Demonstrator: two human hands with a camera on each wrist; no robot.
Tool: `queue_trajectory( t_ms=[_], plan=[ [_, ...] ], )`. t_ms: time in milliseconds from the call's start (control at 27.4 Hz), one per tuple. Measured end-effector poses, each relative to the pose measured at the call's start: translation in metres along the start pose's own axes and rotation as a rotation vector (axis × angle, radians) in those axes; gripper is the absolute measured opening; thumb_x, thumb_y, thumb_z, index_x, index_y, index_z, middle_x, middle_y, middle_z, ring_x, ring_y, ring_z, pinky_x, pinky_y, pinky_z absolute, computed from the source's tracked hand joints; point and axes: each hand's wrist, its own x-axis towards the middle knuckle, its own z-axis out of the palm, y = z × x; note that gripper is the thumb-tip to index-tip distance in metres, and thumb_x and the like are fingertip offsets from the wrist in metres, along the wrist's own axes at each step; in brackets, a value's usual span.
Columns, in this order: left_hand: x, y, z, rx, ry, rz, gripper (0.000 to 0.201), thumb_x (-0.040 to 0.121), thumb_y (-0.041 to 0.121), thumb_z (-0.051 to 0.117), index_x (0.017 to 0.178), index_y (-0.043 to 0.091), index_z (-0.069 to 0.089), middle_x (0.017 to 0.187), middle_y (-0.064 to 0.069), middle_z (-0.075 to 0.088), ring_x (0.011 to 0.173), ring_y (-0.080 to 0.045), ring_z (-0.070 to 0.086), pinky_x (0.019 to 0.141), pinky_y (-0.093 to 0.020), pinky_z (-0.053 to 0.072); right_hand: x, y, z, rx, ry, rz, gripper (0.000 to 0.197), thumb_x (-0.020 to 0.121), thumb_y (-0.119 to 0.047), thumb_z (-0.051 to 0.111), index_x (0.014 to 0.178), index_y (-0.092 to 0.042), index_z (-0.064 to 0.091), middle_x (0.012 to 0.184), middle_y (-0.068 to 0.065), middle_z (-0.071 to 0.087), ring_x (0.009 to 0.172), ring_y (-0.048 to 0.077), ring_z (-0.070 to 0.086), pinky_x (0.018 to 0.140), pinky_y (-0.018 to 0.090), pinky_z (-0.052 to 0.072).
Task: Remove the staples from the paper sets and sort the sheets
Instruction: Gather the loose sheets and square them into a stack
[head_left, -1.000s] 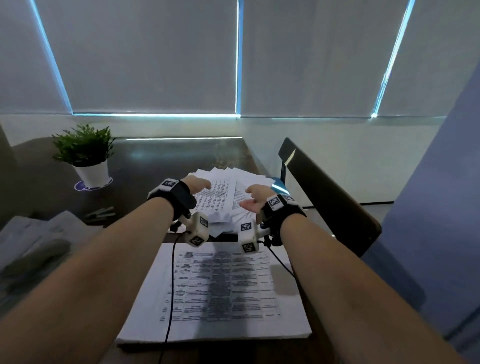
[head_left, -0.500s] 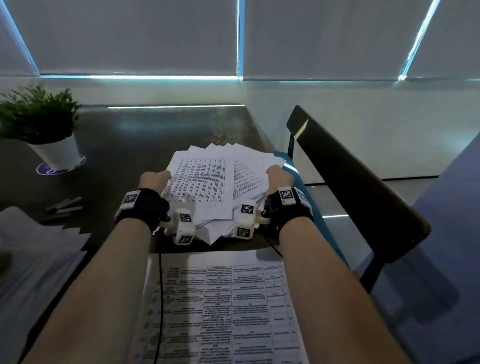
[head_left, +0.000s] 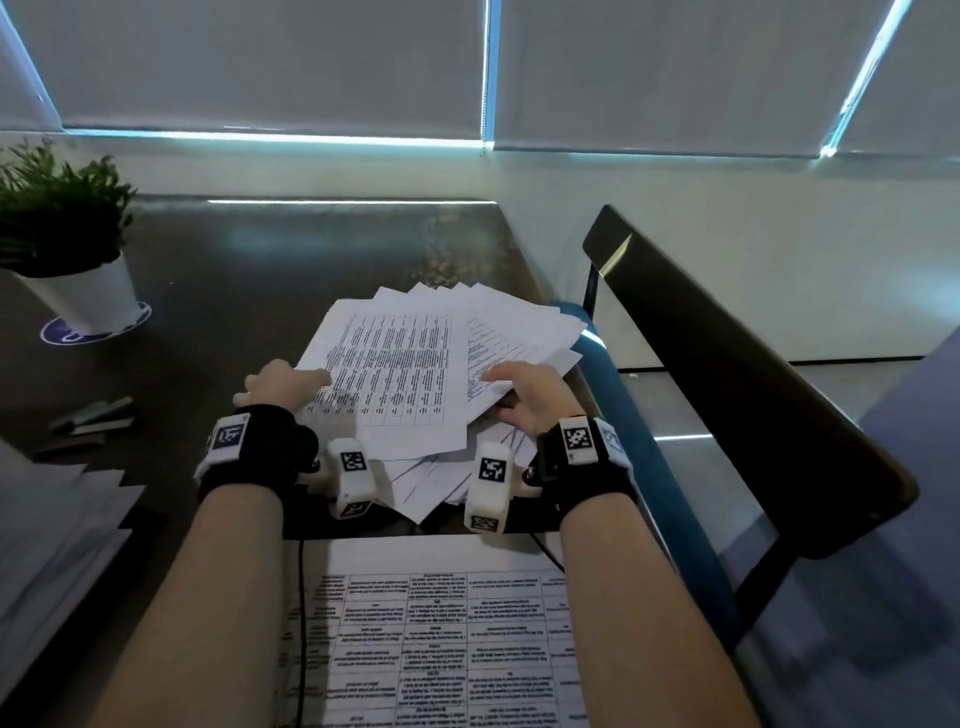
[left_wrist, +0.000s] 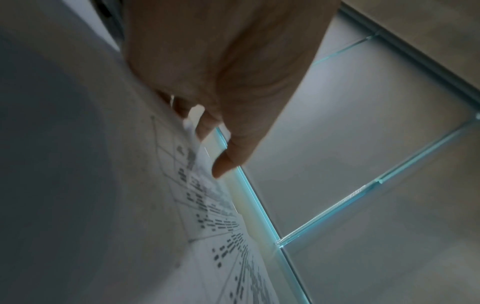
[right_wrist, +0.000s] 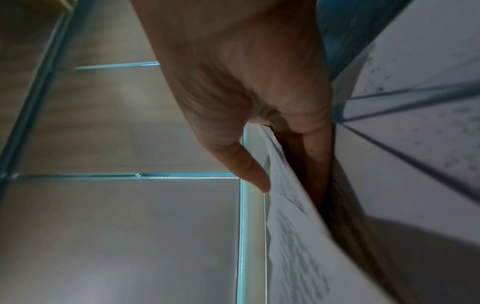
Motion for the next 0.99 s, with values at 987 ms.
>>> queue_trajectory(
  t_ms=[987],
  plan=[
    [-0.006, -0.001, -0.002, 0.037, -0.093, 0.059, 0.073, 0.067, 0.069, 0.071, 0.094, 0.002, 0.063, 0.111, -0.024, 0.060, 0.109, -0.038, 0.052, 0.094, -0.044, 0.043, -0.015, -0.017, -0.008, -0.347, -0.004, -0.227, 0.029, 0.100, -0.002, 0.045, 0.126, -0.013, 0.050, 0.114, 0.005, 0.063, 0.090, 0.018, 0.064, 0.057, 0.024, 0.056]
  ],
)
